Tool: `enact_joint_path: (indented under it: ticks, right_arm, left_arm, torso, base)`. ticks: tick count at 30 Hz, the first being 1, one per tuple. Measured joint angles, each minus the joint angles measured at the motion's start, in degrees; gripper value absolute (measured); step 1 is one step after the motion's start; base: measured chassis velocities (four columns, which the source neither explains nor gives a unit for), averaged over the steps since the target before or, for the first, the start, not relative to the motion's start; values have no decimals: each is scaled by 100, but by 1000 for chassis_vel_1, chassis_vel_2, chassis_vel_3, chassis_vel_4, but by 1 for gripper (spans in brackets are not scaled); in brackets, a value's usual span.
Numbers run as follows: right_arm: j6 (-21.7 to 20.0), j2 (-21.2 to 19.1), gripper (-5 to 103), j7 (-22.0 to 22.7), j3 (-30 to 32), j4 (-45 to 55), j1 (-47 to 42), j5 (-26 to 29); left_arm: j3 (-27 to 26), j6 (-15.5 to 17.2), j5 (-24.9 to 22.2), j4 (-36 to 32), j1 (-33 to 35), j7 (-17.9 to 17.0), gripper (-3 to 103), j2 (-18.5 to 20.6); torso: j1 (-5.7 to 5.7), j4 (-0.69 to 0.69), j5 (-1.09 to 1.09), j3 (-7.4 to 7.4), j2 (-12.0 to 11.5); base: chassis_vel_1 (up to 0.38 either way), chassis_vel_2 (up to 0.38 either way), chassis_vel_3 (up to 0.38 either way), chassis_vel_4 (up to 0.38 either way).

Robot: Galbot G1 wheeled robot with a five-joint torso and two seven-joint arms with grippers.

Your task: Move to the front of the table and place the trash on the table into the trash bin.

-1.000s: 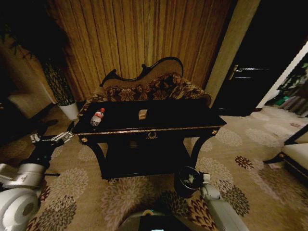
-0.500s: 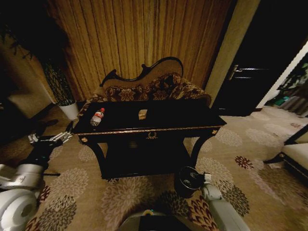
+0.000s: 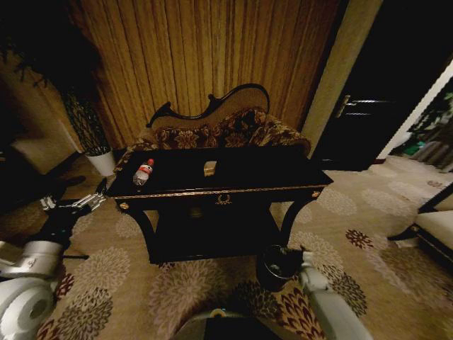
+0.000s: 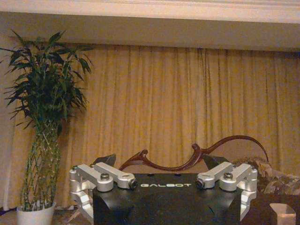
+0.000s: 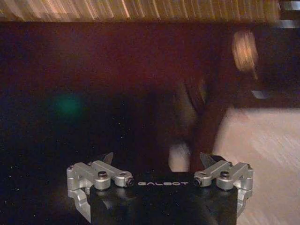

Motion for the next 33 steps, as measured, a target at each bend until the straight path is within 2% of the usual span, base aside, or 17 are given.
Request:
enact_joint_path:
  ticks: [3, 4, 7, 11, 19, 33]
  right_arm:
    - [-429, -108, 100, 11, 39, 1594, -263, 270]
    - [-429, -108, 100, 11, 39, 1594, -263, 270]
    - [-754, -169, 100, 232, -44, 2698, -304, 523]
    - [-901, -262, 100, 373, -62, 3360, -236, 678]
    - [-1065, -445, 100, 404, -24, 3840, -209, 699]
    - [-1080, -361, 100, 371, -59, 3808, -216, 820]
  left_arm:
    - [99, -7, 4, 31, -45, 24, 100, -7]
    - [99, -7, 4, 31, -45, 24, 100, -7]
    - [85, -13, 3, 31, -56, 26, 100, -8]
    - [-52, -45, -76, 26, -16, 37, 100, 11]
    - [-96, -57, -158, -15, -8, 49, 100, -20]
    - [-127, -44, -145, -50, 3, 46, 100, -10]
  torso:
    - [0, -1, -1, 0, 0]
    - [0, -1, -1, 0, 0]
    - [0, 0, -1, 0, 0]
    - [0, 0, 1, -1, 0]
    - [0, -1, 1, 0, 0]
    - [-1, -1, 2, -1, 1]
  base:
    - [0, 0, 0, 0]
    - [0, 0, 0, 0]
    - [0, 0, 0, 0]
    - [0, 0, 0, 0]
    - [0, 0, 0, 0]
    - [0, 0, 0, 0]
